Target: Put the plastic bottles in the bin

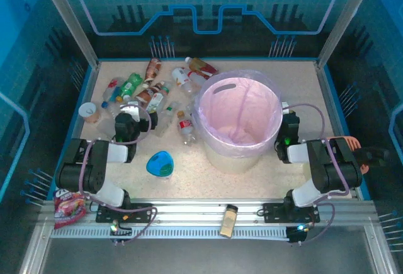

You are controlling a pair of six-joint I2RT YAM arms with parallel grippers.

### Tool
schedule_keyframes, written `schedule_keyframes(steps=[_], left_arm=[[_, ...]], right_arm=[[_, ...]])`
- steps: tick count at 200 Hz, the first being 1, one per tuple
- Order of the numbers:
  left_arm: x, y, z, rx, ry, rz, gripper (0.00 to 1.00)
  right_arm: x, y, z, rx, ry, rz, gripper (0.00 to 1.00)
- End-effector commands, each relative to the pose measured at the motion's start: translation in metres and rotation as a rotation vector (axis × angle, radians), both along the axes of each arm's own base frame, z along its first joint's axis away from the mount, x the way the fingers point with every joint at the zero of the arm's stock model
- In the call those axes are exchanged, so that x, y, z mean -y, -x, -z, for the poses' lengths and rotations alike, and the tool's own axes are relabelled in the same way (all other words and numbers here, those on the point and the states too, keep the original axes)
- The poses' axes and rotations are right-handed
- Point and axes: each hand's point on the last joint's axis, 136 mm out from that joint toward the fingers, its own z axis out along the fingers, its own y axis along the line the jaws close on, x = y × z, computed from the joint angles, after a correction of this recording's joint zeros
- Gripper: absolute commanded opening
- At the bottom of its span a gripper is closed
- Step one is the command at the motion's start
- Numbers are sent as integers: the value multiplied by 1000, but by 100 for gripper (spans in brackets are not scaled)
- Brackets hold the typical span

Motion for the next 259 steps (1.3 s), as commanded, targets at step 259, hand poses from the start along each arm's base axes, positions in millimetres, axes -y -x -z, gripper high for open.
schedule_keyframes(steps=[259], left_arm=[[-3, -6, -66, -29, 34, -13, 99]], right_arm=[[50, 15, -49, -56, -233, 205, 100]])
